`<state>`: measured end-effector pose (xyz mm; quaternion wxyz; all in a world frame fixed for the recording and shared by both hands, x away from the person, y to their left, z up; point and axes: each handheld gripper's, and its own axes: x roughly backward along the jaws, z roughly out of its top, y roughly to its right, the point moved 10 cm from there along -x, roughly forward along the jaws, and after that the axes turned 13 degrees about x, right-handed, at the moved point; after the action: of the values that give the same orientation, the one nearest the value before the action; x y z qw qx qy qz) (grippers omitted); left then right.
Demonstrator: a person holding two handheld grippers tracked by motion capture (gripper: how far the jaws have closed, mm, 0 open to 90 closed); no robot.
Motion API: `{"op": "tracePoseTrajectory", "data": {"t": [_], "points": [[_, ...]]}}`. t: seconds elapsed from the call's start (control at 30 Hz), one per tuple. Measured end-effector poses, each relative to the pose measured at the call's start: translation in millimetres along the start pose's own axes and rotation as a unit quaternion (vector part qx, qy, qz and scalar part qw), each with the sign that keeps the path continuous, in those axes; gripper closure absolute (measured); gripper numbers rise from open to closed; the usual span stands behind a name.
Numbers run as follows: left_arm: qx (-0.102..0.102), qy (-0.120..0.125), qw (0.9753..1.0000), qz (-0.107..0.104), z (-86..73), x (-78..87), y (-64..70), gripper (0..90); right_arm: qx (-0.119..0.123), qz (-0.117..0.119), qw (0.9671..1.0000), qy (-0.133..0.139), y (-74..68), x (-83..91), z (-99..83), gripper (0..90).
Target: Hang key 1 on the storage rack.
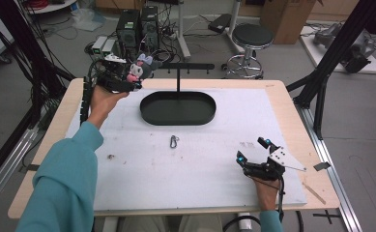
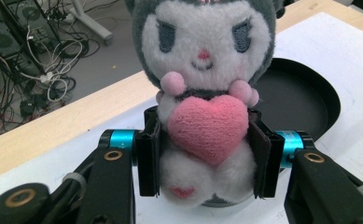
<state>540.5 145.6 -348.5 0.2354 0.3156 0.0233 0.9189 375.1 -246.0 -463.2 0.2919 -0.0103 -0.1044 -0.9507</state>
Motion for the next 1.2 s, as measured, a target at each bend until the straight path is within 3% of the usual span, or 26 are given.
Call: {"op": "tracePoseTrajectory", "data": {"t": [0.2,0.67,1.2], "points": [[0.008,-0.002,1.0000,0.002,-2.3,0.1,-7.1,54.6,-0.003,0.000,1.0000,-0.001,-0.8,0.4,-0.3,1.2],[0.011,-0.019,0.9997,0.008,-24.2,2.9,-22.5,54.5,0.000,-0.002,1.0000,-0.001,-0.1,0.2,-0.2,1.2],[-0.021,-0.052,0.9984,0.005,-43.4,-1.3,-14.5,54.3,-0.002,0.000,1.0000,-0.004,-0.9,0.3,-0.5,1.2]]}}
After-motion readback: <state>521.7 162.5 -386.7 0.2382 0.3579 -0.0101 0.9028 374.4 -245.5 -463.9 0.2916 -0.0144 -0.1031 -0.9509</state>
